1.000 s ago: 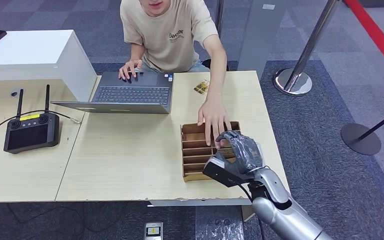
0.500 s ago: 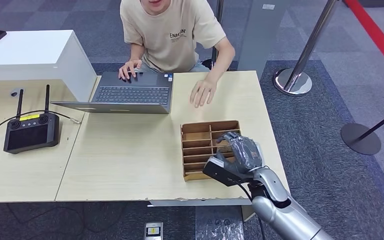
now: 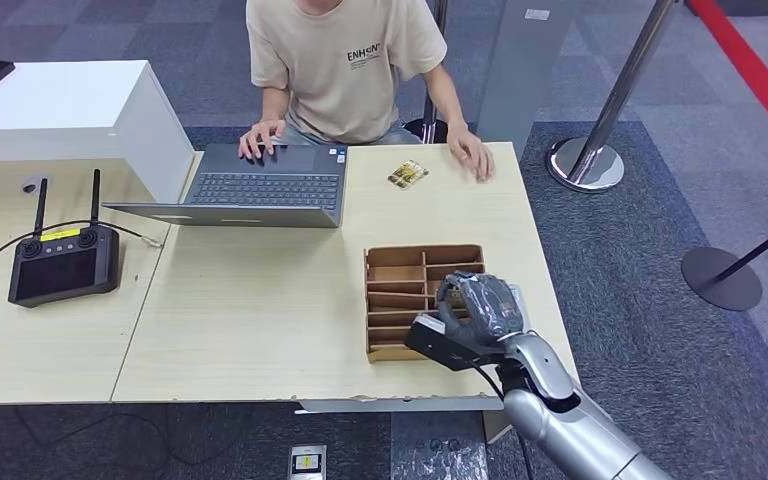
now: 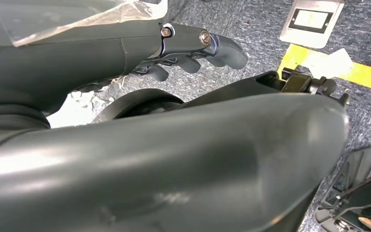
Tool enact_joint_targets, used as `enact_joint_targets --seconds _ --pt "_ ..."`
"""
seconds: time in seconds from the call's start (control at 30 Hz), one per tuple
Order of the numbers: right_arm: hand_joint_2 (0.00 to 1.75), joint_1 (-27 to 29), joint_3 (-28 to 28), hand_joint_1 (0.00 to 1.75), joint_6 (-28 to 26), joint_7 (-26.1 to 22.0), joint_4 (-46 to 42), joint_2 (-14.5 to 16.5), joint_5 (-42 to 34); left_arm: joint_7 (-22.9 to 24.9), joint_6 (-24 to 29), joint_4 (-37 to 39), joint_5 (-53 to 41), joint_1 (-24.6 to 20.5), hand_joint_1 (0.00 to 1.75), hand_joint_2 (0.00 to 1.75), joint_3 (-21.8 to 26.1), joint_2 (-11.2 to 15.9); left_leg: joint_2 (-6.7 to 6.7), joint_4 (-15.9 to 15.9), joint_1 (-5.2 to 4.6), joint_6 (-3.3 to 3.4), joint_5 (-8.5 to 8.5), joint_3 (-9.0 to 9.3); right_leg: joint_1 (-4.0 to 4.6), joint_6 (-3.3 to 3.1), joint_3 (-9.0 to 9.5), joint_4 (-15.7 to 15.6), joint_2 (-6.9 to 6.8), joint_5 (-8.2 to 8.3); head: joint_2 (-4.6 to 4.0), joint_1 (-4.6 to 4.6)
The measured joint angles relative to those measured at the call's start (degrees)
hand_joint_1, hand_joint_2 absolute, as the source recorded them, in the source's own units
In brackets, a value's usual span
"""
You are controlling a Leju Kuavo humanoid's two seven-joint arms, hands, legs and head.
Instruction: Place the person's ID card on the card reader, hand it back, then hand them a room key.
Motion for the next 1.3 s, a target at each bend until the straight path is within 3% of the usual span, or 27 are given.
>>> enact_joint_targets --seconds 0.2,0.33,1.3 --pt "1.75 -0.4 0.3 1.50 0.1 0.2 0.7 0.1 0.2 0.0 0.0 0.0 0.0 0.0 0.00 0.00 0.0 0.0 0.00 0.0 0.00 0.00 0.00 0.05 0.00 0.00 0.04 0.0 0.00 0.00 0.00 -0.01" --pt "1.75 -0.6 0.4 1.74 0.0 0.2 1.0 0.3 0.1 0.0 0.0 0.0 0.0 0.0 0.00 0.00 0.0 0.0 0.00 0.0 0.00 0.00 0.00 0.07 0.00 0.00 0.06 0.0 0.00 0.00 0.00 -0.01" --pt "1.75 -0.7 0.4 1.75 -3.9 -2.1 2.0 0.8 0.6 -0.5 0.0 0.0 -1.1 -0.1 0.00 0.00 0.0 0.0 0.01 0.0 0.00 0.00 0.00 0.13 0.00 0.00 0.11 0.0 0.00 0.00 0.00 -0.01"
